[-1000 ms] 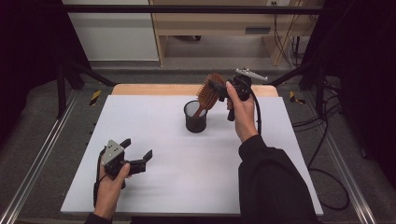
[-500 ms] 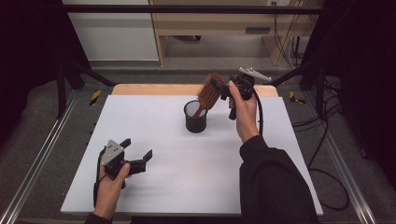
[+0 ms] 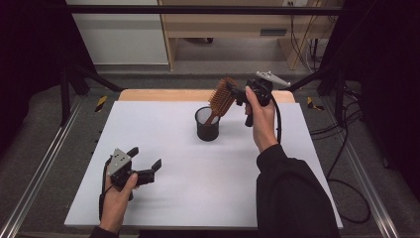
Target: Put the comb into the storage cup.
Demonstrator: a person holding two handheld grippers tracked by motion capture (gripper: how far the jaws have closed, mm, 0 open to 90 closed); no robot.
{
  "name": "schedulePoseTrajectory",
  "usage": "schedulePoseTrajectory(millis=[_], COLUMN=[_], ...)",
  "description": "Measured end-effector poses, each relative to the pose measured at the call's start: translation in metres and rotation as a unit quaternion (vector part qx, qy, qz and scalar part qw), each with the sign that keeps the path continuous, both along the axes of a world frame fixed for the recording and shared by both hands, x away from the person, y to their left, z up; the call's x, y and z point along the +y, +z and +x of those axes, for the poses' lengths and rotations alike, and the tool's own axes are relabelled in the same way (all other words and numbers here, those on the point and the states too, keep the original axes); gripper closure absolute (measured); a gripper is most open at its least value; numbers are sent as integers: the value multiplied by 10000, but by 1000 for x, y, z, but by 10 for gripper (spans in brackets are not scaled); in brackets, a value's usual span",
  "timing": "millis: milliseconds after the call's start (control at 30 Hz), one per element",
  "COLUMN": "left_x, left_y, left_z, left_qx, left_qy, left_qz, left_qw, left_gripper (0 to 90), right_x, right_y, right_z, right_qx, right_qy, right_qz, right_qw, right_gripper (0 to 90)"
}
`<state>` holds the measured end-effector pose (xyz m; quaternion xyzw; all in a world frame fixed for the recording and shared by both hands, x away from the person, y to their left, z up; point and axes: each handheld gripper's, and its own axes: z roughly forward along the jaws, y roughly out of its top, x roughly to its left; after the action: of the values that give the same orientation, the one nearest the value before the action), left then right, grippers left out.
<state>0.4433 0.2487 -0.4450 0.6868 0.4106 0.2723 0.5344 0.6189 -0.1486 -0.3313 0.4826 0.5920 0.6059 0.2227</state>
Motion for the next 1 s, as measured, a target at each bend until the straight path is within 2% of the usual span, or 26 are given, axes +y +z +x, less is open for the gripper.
schedulePoseTrajectory(millis=[267, 567, 1000], left_x=[0, 1, 3], left_y=[0, 0, 1], left_z=[0, 0, 0], left_qx=[0, -7, -34], left_qy=[5, 21, 49], left_qz=[4, -5, -27], left_qw=[10000, 10000, 10000], left_gripper=[24, 24, 24], right_x=[-7, -8, -12], right_y=[3, 6, 11], right_z=[-3, -5, -11], right_qx=[-88, -241, -466], right_qy=[-122, -333, -465], right_qz=[-14, -166, -258], right_qw=[9999, 9990, 9975], right_gripper=[91, 78, 76])
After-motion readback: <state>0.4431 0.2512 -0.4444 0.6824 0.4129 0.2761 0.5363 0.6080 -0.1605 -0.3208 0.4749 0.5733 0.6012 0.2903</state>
